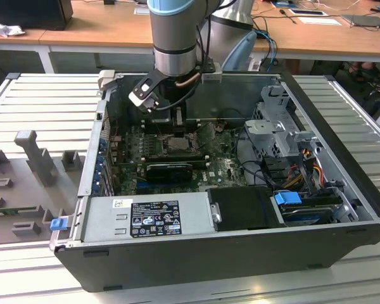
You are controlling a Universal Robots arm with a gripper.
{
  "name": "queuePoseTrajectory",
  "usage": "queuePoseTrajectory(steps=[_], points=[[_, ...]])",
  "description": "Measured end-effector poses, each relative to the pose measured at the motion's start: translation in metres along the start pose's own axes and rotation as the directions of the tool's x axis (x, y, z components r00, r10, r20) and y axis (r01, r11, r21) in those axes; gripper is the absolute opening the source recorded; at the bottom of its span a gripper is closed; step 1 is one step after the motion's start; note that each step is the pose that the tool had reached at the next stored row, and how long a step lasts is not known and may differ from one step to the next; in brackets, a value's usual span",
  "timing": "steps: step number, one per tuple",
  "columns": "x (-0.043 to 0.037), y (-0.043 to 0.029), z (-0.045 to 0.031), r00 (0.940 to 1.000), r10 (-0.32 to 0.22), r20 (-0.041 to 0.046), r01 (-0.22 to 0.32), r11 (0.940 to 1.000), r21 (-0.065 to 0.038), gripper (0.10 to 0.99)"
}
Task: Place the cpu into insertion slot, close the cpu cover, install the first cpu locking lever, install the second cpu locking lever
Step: 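Place the cpu into insertion slot, then close the cpu cover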
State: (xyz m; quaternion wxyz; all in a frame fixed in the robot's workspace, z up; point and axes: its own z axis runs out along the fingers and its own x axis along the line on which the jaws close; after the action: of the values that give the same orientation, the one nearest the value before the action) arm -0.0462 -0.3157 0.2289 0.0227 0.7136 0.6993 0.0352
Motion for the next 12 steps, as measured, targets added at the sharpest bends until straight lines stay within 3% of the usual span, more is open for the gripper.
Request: queuePoseTrajectory(steps=[12], points=[[0.0002,0.0007,-0.0079,1.0,0.0,-0.0001,0.0,1.0,0.001,0.106]])
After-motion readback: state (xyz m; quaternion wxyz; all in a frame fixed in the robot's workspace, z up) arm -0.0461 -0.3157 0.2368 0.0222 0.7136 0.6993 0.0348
